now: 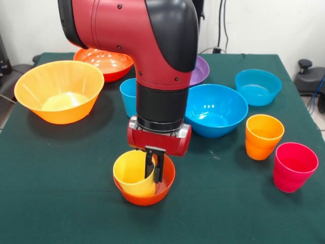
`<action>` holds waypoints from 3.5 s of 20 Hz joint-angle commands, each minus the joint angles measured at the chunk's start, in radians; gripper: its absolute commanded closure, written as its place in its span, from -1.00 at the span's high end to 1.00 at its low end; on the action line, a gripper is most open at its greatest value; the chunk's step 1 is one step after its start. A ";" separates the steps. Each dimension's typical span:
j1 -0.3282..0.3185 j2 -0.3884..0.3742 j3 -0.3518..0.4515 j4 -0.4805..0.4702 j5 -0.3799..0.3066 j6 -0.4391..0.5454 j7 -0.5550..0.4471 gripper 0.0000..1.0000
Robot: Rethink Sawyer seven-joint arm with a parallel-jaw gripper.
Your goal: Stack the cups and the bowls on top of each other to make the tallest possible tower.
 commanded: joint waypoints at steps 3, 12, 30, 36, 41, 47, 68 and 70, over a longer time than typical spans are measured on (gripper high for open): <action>0.019 -0.002 0.082 0.077 0.001 0.126 0.079 -1.00; 0.033 0.015 0.063 0.070 -0.004 0.149 0.085 -1.00; 0.052 0.001 0.039 0.137 -0.011 0.129 0.094 -1.00; 0.043 0.001 0.036 0.140 -0.016 0.125 0.081 -1.00; 0.043 0.006 0.026 0.123 -0.018 0.137 0.078 -1.00; 0.045 0.008 0.020 0.110 -0.022 0.150 0.069 -1.00; 0.037 0.012 0.025 0.117 -0.005 0.148 0.084 1.00; 0.012 0.011 0.065 0.133 0.006 0.128 0.070 1.00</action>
